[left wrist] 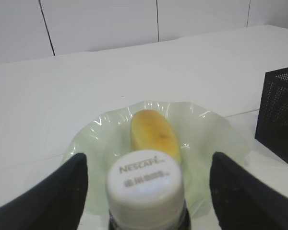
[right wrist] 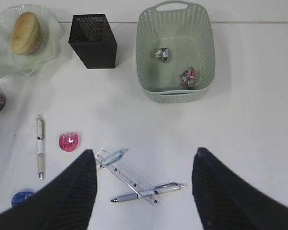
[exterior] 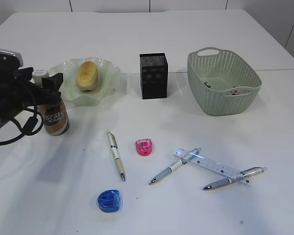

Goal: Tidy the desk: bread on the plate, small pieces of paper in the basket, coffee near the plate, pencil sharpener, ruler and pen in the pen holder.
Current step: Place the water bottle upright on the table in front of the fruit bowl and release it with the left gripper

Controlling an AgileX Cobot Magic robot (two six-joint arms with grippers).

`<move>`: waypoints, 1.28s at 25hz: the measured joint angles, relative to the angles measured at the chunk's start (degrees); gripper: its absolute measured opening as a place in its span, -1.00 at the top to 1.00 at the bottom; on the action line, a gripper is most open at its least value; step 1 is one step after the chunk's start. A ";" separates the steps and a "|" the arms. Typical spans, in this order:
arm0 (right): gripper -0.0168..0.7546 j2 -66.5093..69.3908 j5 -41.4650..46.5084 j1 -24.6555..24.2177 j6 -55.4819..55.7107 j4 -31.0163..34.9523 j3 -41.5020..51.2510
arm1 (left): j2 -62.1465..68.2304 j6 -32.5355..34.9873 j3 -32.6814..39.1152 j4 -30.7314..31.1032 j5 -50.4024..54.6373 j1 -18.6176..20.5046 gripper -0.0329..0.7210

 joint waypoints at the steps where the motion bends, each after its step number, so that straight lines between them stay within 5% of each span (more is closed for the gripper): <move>1: -0.32 0.00 0.00 0.00 0.00 0.00 0.00 | -0.63 0.23 0.00 0.00 1.19 0.00 -0.58; 17: -0.32 0.00 0.00 0.00 0.00 -0.09 0.00 | -10.36 1.34 0.00 0.00 8.06 0.00 -0.57; 32: -0.32 0.00 0.00 0.00 -0.76 4.39 0.00 | -37.69 3.44 0.30 0.00 42.88 0.00 -0.51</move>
